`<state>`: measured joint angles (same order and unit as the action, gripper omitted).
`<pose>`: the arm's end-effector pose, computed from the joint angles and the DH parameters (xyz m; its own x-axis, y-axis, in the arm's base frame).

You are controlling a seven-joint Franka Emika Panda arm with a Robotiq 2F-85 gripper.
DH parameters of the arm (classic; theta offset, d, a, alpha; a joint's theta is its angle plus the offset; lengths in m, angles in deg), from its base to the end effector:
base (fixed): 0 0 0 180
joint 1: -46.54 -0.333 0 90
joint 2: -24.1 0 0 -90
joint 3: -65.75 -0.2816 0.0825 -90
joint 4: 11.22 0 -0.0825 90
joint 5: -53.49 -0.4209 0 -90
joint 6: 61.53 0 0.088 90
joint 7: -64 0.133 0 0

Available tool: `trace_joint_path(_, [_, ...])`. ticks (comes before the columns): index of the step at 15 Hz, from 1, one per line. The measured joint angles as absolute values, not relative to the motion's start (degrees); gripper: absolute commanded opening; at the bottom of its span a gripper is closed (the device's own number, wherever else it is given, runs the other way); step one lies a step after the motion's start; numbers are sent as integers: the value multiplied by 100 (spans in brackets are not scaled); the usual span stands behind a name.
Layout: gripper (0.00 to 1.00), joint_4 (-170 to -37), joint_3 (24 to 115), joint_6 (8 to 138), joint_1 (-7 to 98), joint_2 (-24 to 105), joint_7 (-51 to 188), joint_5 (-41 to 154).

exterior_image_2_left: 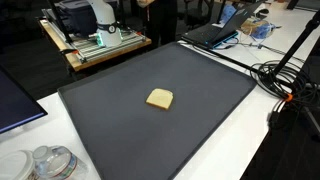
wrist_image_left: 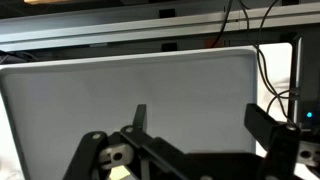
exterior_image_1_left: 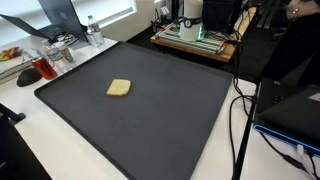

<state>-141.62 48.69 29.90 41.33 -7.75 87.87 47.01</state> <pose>0.3860 0.1795 0.4801 0.9889 -0.0976 -0.1118 -0.0868 -0.9914 0.0975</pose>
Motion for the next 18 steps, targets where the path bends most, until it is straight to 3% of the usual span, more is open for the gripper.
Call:
trace_joint_path(11, [100, -14162, 4879, 3087, 4158, -748, 8798, 4803])
trace_joint_path(18, [100, -14589, 5387, 4497, 4573, -154, 8689, 5382])
